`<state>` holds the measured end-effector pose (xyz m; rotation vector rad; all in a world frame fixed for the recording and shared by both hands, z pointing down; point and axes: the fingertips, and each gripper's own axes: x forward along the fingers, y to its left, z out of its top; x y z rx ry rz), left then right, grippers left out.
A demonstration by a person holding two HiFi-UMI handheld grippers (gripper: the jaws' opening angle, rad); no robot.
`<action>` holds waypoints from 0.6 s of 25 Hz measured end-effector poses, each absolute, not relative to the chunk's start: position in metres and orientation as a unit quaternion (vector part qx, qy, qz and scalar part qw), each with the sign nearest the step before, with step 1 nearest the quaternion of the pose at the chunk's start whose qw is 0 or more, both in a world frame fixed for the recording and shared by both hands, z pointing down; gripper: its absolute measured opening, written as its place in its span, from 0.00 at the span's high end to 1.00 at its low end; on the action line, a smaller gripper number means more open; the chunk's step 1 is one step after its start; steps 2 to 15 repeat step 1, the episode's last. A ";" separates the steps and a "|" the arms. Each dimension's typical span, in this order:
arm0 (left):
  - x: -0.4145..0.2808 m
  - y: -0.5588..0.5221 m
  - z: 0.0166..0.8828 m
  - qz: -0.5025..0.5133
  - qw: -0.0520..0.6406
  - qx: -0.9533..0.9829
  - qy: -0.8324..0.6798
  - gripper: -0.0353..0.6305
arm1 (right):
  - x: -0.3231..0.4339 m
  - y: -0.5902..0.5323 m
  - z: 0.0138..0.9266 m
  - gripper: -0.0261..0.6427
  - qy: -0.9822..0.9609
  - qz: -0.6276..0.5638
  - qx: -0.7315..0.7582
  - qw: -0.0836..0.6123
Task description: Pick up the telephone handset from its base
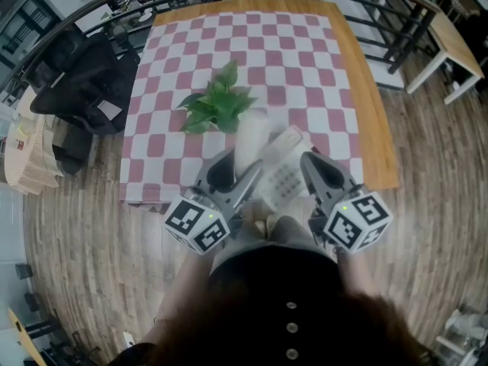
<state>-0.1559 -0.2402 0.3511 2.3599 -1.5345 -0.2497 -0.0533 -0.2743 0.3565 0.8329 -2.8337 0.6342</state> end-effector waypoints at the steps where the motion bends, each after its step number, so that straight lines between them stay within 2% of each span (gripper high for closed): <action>1: -0.156 -0.240 0.352 -0.087 0.158 0.824 -0.537 0.62 | -0.053 -0.275 0.357 0.95 -0.936 0.210 0.276 0.060; 15: -0.156 -0.240 0.352 -0.087 0.158 0.824 -0.537 0.62 | -0.053 -0.275 0.357 0.95 -0.936 0.210 0.276 0.060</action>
